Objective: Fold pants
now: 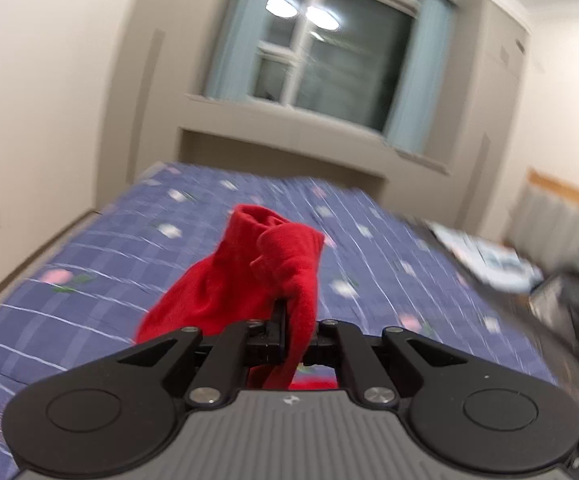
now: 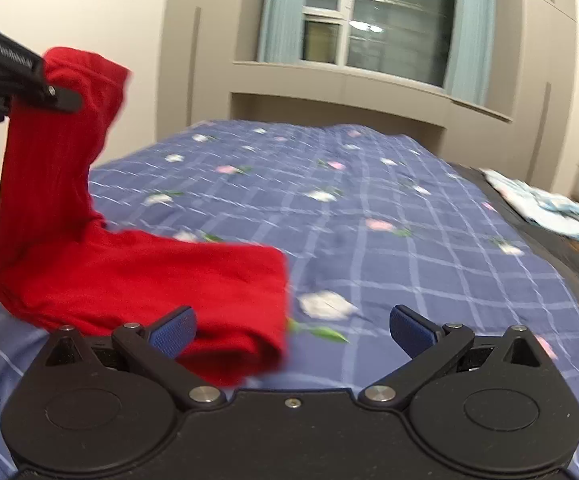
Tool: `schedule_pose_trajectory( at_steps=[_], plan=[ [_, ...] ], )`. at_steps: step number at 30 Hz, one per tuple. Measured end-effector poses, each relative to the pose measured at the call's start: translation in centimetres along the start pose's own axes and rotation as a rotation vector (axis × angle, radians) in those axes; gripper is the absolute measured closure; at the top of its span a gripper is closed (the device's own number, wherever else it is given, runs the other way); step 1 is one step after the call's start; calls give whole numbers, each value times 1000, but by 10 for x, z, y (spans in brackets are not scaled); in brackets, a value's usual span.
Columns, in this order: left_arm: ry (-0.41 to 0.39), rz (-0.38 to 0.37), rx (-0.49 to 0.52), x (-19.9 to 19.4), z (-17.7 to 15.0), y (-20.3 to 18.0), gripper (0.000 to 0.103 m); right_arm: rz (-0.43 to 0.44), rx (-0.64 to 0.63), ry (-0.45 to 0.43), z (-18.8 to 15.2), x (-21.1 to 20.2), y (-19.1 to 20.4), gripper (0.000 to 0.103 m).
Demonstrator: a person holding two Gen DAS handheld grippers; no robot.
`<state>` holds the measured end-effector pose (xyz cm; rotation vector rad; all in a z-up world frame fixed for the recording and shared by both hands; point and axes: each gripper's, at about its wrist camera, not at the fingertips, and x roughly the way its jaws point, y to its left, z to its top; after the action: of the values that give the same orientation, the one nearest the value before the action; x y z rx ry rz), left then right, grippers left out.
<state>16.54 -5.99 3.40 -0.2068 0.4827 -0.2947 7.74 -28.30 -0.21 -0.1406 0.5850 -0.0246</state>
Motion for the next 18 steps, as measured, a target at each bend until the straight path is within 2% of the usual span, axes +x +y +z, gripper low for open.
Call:
schedule_pose_trajectory(
  at_steps=[3, 6, 9, 12, 13, 14, 16, 18],
  plan=[
    [92, -34, 74, 20, -25, -28, 98, -40, 31, 27, -13, -6, -18, 0],
    [194, -36, 142, 36, -49, -45, 98, -63, 74, 56, -21, -10, -32, 0],
    [256, -36, 167, 43, -61, -54, 97, -70, 112, 61, -25, -15, -40, 0],
    [300, -49, 183, 40, -71, -57, 91, -68, 125, 67, -27, -14, -44, 0],
    [310, -59, 185, 41, -70, -55, 78, -66, 124, 71, -27, -13, -43, 0],
    [323, -73, 185, 40, -70, -54, 55, -64, 120, 77, -28, -12, -42, 0],
    [328, -96, 162, 39, -66, -51, 27, -60, 115, 82, -27, -10, -40, 0],
    [314, -111, 145, 34, -65, -50, 26, -58, 114, 84, -28, -10, -39, 0]
  ],
)
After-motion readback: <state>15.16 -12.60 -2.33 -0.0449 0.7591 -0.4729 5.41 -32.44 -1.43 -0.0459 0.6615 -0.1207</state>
